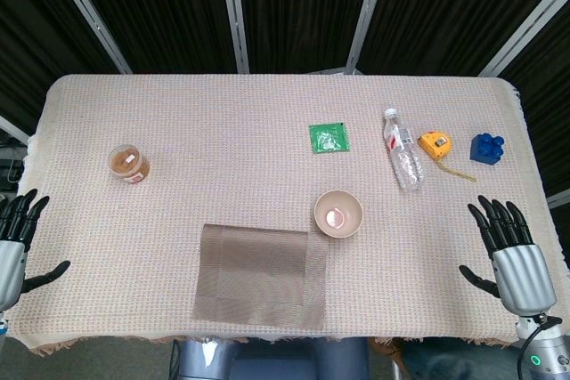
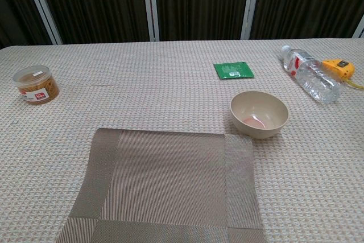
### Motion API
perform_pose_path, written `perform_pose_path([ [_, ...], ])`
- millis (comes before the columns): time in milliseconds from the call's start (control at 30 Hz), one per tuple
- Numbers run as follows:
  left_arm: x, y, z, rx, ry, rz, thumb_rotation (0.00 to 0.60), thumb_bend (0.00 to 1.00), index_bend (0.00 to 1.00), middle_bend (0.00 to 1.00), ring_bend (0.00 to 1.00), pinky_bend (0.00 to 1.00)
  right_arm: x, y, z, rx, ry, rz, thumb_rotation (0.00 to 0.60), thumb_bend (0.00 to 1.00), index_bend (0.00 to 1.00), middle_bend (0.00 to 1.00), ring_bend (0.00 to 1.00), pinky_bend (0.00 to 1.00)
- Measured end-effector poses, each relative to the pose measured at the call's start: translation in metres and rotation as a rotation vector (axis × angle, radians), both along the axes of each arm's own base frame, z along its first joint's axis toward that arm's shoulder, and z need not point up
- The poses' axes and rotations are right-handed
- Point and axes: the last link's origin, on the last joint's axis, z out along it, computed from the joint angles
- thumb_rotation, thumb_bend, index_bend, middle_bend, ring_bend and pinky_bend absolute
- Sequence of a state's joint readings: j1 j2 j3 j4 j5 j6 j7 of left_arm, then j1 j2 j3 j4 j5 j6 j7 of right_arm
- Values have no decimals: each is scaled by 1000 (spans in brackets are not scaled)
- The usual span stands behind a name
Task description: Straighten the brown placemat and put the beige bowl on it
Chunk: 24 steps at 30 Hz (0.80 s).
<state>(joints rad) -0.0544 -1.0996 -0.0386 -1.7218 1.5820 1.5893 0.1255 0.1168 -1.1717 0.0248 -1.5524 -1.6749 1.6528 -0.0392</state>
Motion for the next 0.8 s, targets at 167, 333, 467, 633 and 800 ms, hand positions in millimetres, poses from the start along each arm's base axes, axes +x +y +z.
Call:
perform_pose_path([
  [167, -1, 0, -1, -10, -2, 9, 600, 0, 0, 0, 0, 0, 0, 1, -5, 29, 4, -2, 600, 0, 0, 0, 0, 0],
  [333, 0, 2, -2, -8, -4, 10, 600, 0, 0, 0, 0, 0, 4, -3, -20, 116, 49, 9, 600, 0, 0, 0, 0, 0],
  [467, -2, 7, -3, -18, -8, 28, 600, 0, 0, 0, 0, 0, 13, -16, -39, 207, 119, 41, 600, 0, 0, 0, 0, 0],
  [633, -6, 14, -5, -27, -1, 58, 600, 0, 0, 0, 0, 0, 33, -42, -71, 322, 227, 80, 600, 0, 0, 0, 0, 0],
  [800, -11, 19, -6, -31, 12, 86, 600, 0, 0, 0, 0, 0, 52, -73, -104, 402, 319, 62, 600, 0, 0, 0, 0, 0],
])
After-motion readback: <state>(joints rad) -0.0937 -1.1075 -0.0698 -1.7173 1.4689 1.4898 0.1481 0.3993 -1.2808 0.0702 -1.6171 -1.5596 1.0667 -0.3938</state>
